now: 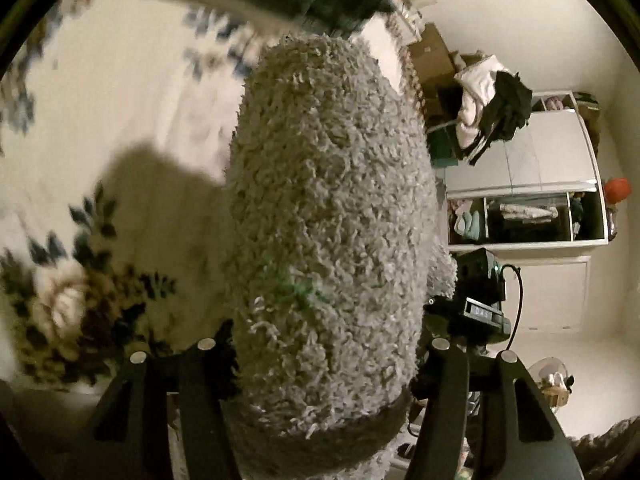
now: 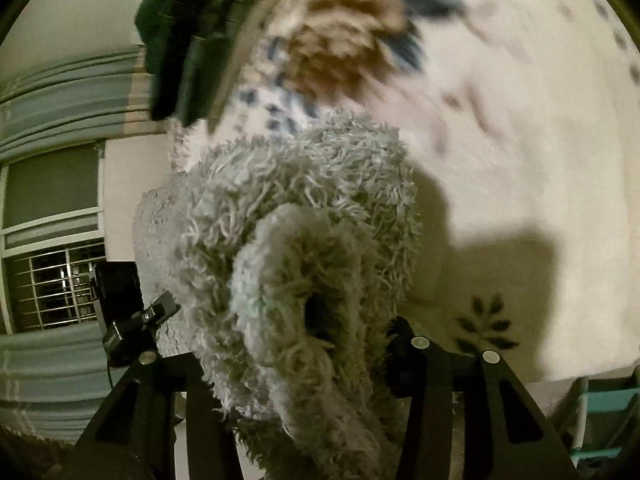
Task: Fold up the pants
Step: 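Lift the folded pants with both grippers and carry them toward the dark clothes stack, then lower the pants onto the dark clothes stack and open both grippers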
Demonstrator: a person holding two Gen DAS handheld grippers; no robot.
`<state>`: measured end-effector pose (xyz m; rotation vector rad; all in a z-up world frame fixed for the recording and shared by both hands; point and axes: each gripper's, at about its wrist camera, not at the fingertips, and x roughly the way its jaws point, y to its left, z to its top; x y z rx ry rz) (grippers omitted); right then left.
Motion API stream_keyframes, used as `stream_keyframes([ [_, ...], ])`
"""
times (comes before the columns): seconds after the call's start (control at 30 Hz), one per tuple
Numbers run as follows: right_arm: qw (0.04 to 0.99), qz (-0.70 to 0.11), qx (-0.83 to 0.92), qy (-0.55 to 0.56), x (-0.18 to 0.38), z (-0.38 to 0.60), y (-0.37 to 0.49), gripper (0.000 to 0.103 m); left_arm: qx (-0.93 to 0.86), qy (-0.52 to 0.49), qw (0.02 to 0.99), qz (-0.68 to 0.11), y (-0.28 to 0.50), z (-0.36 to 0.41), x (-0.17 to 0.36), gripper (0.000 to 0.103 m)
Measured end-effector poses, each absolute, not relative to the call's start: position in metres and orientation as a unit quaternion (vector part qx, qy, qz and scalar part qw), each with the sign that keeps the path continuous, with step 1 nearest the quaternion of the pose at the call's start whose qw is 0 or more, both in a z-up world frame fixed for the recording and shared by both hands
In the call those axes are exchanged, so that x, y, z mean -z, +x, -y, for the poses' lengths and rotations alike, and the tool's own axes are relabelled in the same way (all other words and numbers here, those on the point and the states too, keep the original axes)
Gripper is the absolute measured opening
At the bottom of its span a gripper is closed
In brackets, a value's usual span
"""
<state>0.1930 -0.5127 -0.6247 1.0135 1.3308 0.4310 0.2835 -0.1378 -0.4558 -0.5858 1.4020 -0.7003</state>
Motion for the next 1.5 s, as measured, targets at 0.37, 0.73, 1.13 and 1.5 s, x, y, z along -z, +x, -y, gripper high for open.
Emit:
stream_keyframes([
  [0.37, 0.701, -0.556, -0.203, 0.397, 0.444, 0.487, 0.317, 0.049, 0.309, -0.26, 0.717, -0.569, 0.417, 0.11, 0.305, 0.056],
  [0.73, 0.738, -0.531, -0.172, 0.38, 0.352, 0.444, 0.563, 0.049, 0.312, -0.269, 0.734, -0.54, 0.633, 0.087, 0.291, 0.056],
  [1.13, 0.712, -0.591, -0.131, 0.355, 0.406, 0.424, 0.721, 0.056, 0.217, -0.26, 0.716, -0.611, 0.739, 0.086, 0.378, 0.058],
  [1.5, 0.763, -0.613, -0.039, 0.201, 0.395, 0.407, 0.723, 0.096, 0.132, -0.073, 0.791, -0.593, 0.701, 0.104, 0.346, 0.097],
])
